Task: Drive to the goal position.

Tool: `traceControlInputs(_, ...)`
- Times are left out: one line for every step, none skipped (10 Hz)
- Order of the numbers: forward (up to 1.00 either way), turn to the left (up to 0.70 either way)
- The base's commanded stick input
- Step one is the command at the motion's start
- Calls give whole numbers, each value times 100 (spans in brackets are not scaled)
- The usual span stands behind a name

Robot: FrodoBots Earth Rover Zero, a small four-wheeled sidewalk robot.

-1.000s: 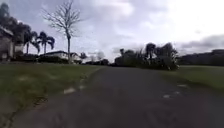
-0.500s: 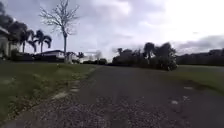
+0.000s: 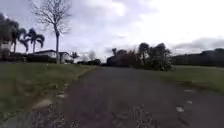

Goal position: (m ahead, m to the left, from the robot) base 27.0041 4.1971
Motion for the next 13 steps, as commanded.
traceControlInputs(70,0)
traceControlInputs(70,0)
traceControlInputs(70,0)
traceControlInputs(70,0)
traceControlInputs(70,0)
traceControlInputs(70,0)
traceControlInputs(70,0)
traceControlInputs(70,0)
traceControlInputs(70,0)
traceControlInputs(70,0)
traceControlInputs(70,0)
traceControlInputs(70,0)
traceControlInputs(70,0)
